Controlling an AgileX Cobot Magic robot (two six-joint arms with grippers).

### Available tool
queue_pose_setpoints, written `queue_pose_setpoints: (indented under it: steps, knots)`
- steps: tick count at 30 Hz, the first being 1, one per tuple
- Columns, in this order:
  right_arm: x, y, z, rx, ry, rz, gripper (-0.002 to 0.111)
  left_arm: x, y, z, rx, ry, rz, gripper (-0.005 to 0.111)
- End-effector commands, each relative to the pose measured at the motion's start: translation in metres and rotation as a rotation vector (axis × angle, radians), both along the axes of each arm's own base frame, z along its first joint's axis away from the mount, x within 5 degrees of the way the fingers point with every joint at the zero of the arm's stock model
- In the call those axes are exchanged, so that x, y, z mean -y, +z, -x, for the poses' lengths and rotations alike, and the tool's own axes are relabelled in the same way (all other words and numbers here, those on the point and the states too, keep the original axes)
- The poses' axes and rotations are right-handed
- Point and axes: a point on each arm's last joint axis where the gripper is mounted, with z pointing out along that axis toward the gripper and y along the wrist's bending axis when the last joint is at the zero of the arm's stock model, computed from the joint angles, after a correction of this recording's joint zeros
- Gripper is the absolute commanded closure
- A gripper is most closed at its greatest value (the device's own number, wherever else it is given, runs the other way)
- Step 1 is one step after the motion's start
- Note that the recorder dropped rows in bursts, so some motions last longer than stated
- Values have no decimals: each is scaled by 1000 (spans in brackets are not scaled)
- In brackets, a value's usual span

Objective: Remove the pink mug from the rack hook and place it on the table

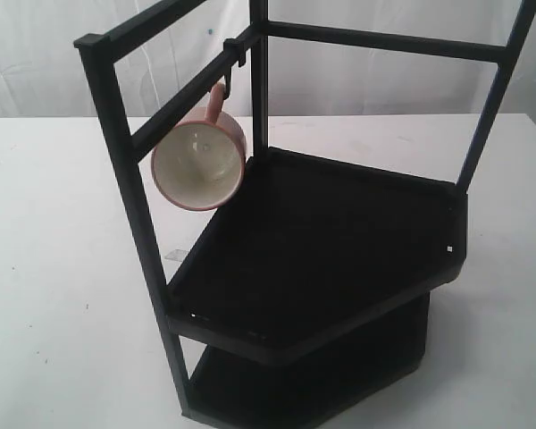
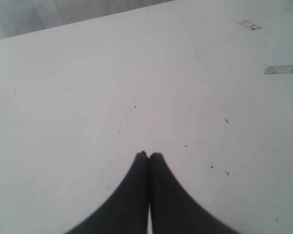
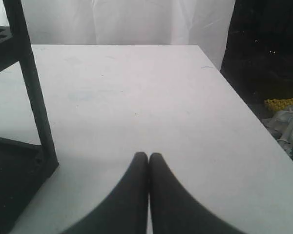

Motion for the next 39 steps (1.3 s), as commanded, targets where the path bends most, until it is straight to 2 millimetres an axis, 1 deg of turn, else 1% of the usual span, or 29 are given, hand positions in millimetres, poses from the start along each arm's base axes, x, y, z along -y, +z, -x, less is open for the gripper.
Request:
queue_pose_setpoints:
  steps: [1,8,11,13,14,15,17,19,20,21,23,25,26,27,28,29,30,31,32,34,37,39]
  knots:
    - [0,1,0,10,-2,-3,108,0,-1,0,3,-5,2,107]
    - [0,1,0,10,-2,-3,108,0,1,0,23,2,-3,107]
    - [0,1,0,10,-2,-3,108,-2,6,-2,83,22,10,107]
    - [0,1,0,10,-2,-3,108,-3,14,-3,182,65,113,107]
    - [0,1,0,10,-2,-3,108,-6,20,-3,261,104,213,107]
    - [0,1,0,10,-2,-3,108,-12,32,-3,424,183,413,107]
    - [0,1,0,10,-2,-3,108,-13,38,-2,479,211,606,107]
    - [0,1,0,10,-2,-3,108,-13,40,-1,490,210,606,107]
    - [0,1,0,10,-2,-3,108,-13,40,-1,488,208,582,107]
    - [0,1,0,10,-2,-3,108,-13,40,-1,479,201,518,107]
    - [0,1,0,10,-2,-3,108,-15,40,-3,456,196,330,107]
    - [0,1,0,10,-2,-3,108,-17,40,-6,457,222,412,107]
    - [0,1,0,10,-2,-3,108,-18,39,-8,455,243,500,107]
    - [0,1,0,10,-2,-3,108,-18,38,-10,449,268,650,107]
    - [0,1,0,10,-2,-3,108,-17,34,-13,409,283,736,107]
    - [0,1,0,10,-2,-3,108,-16,31,-16,359,282,730,107]
    - [0,1,0,10,-2,-3,108,-16,28,-19,310,265,645,107]
    - [0,1,0,10,-2,-3,108,-15,28,-21,296,248,602,107]
    - [0,1,0,10,-2,-5,108,-14,28,-25,271,235,602,107]
    - [0,1,0,10,0,-5,108,-13,30,-30,210,216,538,107]
    - [0,1,0,10,0,-5,108,-15,38,-43,100,242,545,107]
    - [0,1,0,10,0,-5,108,-14,47,-59,40,195,459,107]
